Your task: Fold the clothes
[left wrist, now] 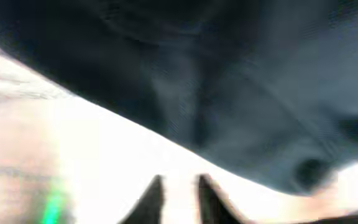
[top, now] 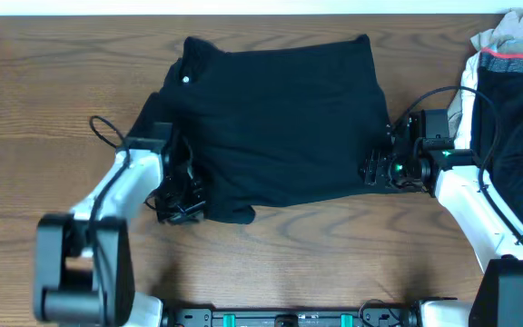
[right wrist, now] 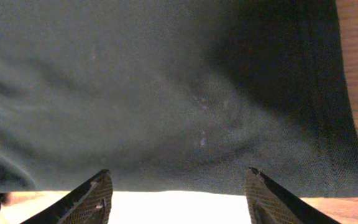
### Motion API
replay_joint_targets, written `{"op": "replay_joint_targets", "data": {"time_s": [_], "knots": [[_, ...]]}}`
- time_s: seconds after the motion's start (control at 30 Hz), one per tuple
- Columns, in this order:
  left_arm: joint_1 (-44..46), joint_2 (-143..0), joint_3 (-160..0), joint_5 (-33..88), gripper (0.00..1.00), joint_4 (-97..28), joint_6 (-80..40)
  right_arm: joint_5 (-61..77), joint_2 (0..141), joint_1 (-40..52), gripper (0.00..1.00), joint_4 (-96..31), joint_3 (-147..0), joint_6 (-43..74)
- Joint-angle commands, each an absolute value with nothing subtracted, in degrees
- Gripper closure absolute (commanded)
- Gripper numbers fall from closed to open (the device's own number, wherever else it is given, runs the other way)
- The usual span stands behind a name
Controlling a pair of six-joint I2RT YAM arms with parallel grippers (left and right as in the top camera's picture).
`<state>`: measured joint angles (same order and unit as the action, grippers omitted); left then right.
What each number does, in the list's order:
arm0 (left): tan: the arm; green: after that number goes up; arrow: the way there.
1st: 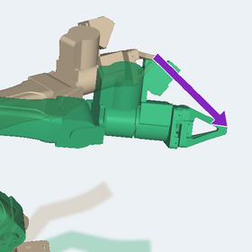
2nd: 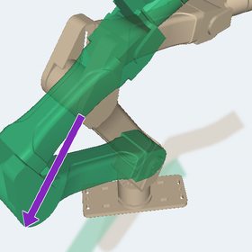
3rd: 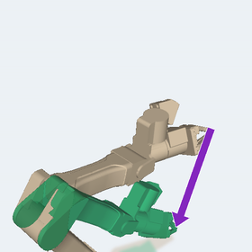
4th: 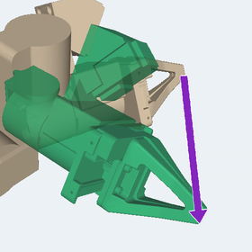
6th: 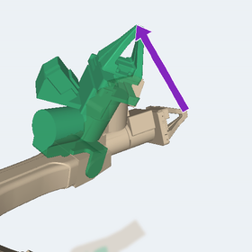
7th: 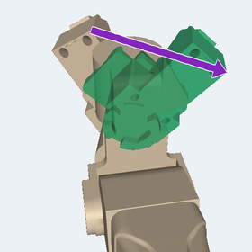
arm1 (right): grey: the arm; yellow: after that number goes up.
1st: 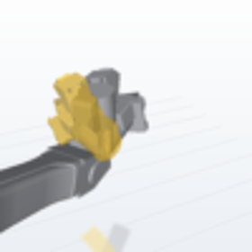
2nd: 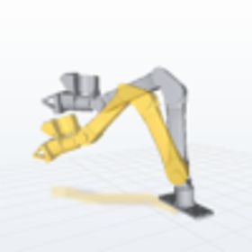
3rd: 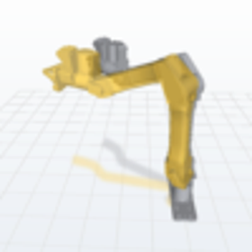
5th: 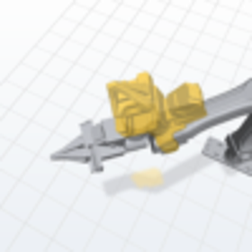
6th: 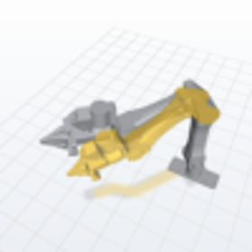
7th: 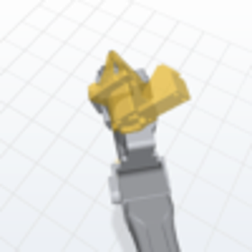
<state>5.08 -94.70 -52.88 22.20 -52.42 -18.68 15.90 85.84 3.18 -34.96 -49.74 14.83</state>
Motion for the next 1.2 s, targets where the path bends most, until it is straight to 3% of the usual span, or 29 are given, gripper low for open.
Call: {"op": "replay_joint_targets", "data": {"time_s": [0.0, 0.1, 0.4, 0.8, 0.87, 0.97, 1.0, 1.17], "knots": [[5.45, -89.27, -52.82, 22.09, 0.58, -52.29, -16.75, 15.88, 85.93, 2.52, 0.33, -34.89, -49.71, 14.74], [7.29, -88.73, -52.69, 20.73, 0.48, -50.46, -16.08, 15.88, 85.93, 2.52, 0.33, -34.52, -49.71, 14.74], [19.44, -90.13, -50.78, 19.62, 0.45, -44.1, -22.76, 15.9, 85.93, 2.52, 0.33, -34.59, -49.71, 14.74], [28.03, -95.96, -50.76, 16.64, 0.41, -36.25, -25.82, 15.9, 85.93, 2.52, 0.32, -34.54, -49.71, 14.74], [28.34, -98.15, -50.76, 16.62, 0.51, -36.21, -25.78, 15.9, 85.93, 2.52, 0.33, -34.52, -49.71, 14.74], [28.25, -99.44, -50.85, 16.62, 0.89, -37.12, -25.71, 15.9, 85.93, 2.52, 0.32, -34.54, -49.71, 14.74], [28.25, -99.26, -51.07, 16.62, 0.94, -37.5, -25.56, 15.9, 85.93, 2.52, 0.32, -34.54, -49.71, 14.74], [28.03, -96.42, -57.3, 14.81, 0.94, -46.06, -24.14, 15.92, 85.93, 2.52, 0.32, -34.54, -49.71, 14.76]]}}
